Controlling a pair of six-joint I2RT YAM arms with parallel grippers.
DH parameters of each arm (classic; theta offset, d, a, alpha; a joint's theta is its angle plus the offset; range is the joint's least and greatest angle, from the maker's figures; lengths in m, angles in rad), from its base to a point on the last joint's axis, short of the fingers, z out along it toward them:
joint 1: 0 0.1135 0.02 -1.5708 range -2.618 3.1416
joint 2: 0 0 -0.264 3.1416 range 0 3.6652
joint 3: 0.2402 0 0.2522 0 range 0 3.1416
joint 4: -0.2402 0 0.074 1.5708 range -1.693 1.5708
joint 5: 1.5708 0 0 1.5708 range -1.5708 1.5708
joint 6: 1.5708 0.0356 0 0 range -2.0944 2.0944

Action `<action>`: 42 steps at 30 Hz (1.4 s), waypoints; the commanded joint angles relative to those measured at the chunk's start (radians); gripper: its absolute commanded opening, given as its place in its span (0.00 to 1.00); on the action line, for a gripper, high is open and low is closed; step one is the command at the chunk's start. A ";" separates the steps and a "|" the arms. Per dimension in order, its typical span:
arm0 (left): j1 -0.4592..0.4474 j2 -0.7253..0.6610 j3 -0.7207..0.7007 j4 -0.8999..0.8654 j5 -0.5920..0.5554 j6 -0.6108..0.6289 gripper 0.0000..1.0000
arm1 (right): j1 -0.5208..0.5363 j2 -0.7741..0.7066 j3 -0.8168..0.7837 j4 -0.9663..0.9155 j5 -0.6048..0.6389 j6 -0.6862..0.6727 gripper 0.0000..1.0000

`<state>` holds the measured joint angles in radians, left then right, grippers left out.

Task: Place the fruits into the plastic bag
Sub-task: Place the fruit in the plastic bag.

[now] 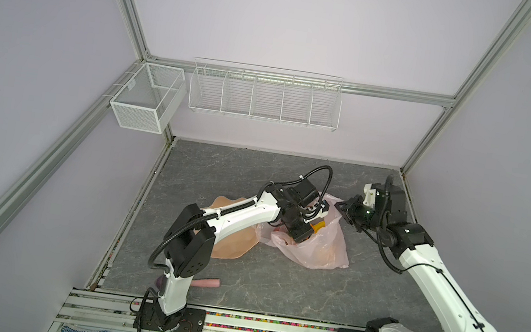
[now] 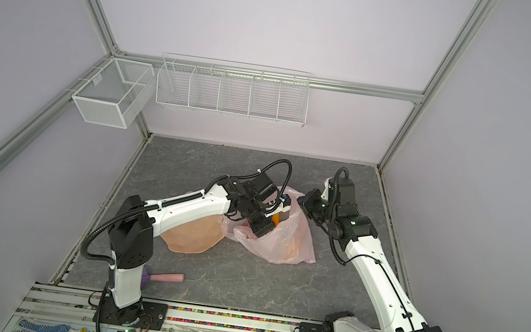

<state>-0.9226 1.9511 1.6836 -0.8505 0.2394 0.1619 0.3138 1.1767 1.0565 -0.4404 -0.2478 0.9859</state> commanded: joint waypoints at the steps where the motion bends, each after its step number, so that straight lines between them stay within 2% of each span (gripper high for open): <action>1: 0.008 0.056 0.088 -0.044 -0.005 -0.006 0.52 | 0.001 0.013 0.017 0.017 0.006 -0.009 0.07; 5: 0.010 0.109 0.158 -0.049 0.008 -0.027 0.69 | -0.001 0.018 0.023 0.019 0.004 -0.010 0.07; 11: 0.021 0.078 0.146 -0.008 0.019 -0.063 0.84 | -0.001 0.023 0.025 0.020 0.005 -0.010 0.06; 12: 0.026 0.066 0.139 -0.003 0.022 -0.066 0.99 | -0.002 0.024 0.025 0.021 0.006 -0.010 0.07; 22: 0.068 -0.065 0.046 0.039 0.064 -0.099 0.99 | -0.004 0.047 0.036 0.032 0.004 -0.009 0.07; 35: 0.110 -0.289 -0.047 -0.020 0.206 -0.074 1.00 | -0.003 0.064 0.051 0.026 0.017 -0.009 0.07; 39: 0.147 -0.372 -0.068 0.000 0.224 -0.114 1.00 | -0.002 0.066 0.052 0.023 0.021 -0.010 0.07; 42: 0.177 -0.441 -0.115 0.080 0.224 -0.164 1.00 | -0.003 0.064 0.051 0.022 0.025 -0.010 0.07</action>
<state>-0.7689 1.5681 1.6012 -0.8207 0.4355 0.0380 0.3138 1.2366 1.0889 -0.4294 -0.2428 0.9859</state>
